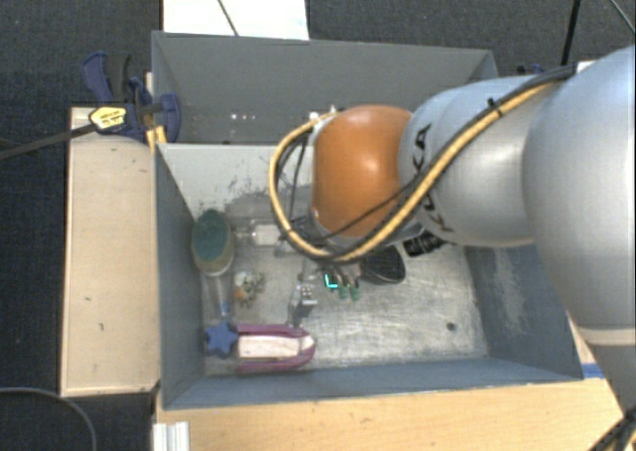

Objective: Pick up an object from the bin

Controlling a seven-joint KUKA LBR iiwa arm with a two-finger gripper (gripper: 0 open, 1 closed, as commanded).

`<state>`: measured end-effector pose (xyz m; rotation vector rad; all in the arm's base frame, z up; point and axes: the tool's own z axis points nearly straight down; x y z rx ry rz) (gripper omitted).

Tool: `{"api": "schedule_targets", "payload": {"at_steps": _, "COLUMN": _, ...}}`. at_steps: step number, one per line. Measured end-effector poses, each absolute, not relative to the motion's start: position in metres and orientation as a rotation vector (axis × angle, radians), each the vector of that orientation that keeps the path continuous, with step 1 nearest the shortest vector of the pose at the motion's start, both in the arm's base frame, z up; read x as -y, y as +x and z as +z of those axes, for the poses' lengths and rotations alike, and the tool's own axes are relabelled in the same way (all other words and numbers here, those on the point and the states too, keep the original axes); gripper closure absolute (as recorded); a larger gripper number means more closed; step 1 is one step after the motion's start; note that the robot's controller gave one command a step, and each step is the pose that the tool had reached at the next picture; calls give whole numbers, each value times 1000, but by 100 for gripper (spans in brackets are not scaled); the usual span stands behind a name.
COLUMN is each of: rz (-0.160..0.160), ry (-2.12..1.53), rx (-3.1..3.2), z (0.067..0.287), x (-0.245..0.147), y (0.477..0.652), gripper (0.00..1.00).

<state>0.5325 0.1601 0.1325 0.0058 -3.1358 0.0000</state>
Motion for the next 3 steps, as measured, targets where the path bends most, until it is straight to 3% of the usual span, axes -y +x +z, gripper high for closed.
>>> {"api": "schedule_targets", "payload": {"at_steps": 1, "rz": -3, "ry": 436, "rx": 3111, "z": 93, "x": -195, "y": 478, "gripper": 0}}
{"api": "schedule_targets", "payload": {"at_steps": 2, "rz": 0, "ry": 421, "rx": 3113, "z": 94, "x": -193, "y": 479, "gripper": 100}}
{"api": "schedule_targets", "payload": {"at_steps": 3, "rz": 0, "ry": 1033, "rx": 2977, "z": 297, "x": -168, "y": 496, "gripper": 100}}
